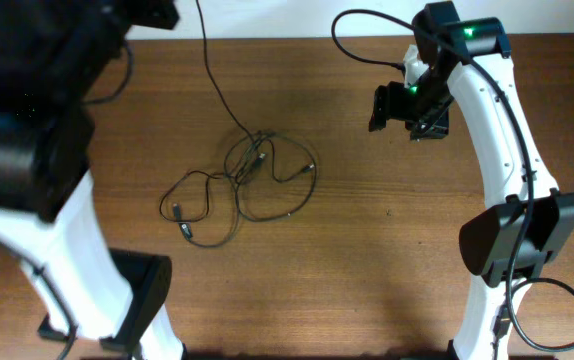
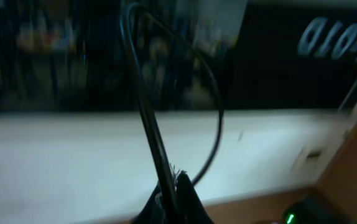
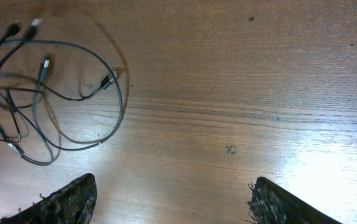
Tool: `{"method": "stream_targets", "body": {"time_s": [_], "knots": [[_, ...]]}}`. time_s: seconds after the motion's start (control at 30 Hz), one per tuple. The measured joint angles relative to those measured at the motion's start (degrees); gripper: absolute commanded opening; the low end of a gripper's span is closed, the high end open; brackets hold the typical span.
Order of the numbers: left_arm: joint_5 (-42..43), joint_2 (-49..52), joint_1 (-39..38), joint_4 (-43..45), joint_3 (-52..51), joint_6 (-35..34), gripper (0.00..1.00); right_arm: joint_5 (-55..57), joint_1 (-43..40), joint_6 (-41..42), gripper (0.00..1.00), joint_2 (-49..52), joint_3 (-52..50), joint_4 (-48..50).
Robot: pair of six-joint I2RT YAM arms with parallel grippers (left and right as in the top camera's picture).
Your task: Untangle cables
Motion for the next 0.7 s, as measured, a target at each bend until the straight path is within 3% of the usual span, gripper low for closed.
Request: {"method": "stream_targets", "body": {"time_s": [0.17,0.37,0.57,0.7], "knots": [[0.00,-2.49,0.00,10.23,-0.02,-2.03,0.00,-3.19,0.00,-1.62,0.81,0.00,0.00,1.07],[0.00,-2.73,0.00,18.01,-0.13,-4.22,0.00,-18.51,1.22,-9.07,0.81,0.02,0.00,6.12],[-0.02,-3.50,0.00,22.38,-0.13,-6.01,0.00,-27.36,8.94,-12.50,0.91,0.02,0.00,13.42],[-0.02,-3.74,0.00,24.57,-0.13,-7.08,0.00,-29.79,14.27,-12.24,0.92,0.02,0.00,20.24]]}}
